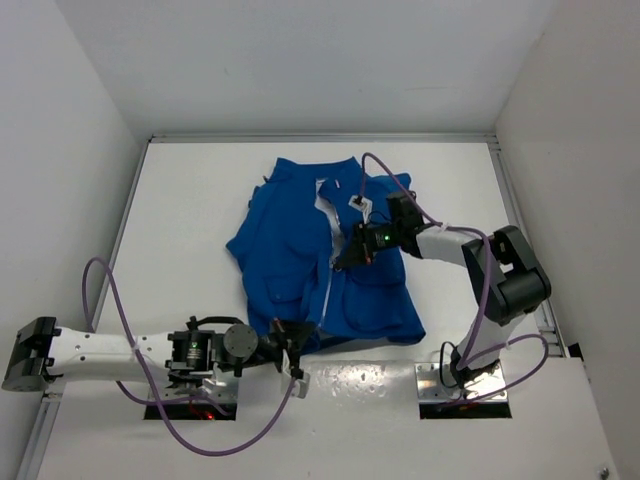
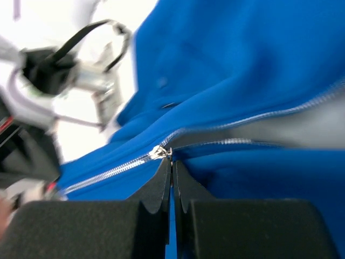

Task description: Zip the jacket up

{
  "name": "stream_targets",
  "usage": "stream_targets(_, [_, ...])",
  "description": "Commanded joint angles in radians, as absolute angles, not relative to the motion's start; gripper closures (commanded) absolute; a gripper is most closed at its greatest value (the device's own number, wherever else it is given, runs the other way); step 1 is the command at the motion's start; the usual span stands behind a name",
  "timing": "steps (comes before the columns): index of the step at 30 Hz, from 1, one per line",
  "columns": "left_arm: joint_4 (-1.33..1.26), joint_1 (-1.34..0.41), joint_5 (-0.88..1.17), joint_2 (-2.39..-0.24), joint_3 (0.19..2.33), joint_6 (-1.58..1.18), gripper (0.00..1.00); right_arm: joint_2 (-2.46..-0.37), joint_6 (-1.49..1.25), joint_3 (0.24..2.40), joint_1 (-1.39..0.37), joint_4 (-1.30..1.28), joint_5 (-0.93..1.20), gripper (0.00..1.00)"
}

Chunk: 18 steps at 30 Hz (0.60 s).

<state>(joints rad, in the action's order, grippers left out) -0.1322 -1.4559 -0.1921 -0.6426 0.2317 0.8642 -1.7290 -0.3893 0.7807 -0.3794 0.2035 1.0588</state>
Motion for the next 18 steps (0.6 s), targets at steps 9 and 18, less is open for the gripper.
stream_targets(9, [-0.014, -1.525, -0.044, -0.589, 0.302, 0.810, 1.00, -1.876, -0.071, 1.181, -0.235, -0.044, 0.710, 1.00])
stream_targets(18, [0.066, -1.566, 0.000, -0.546, 0.333, 0.778, 1.00, -2.136, -0.048, 1.611, -0.158, -0.152, 0.571, 1.00])
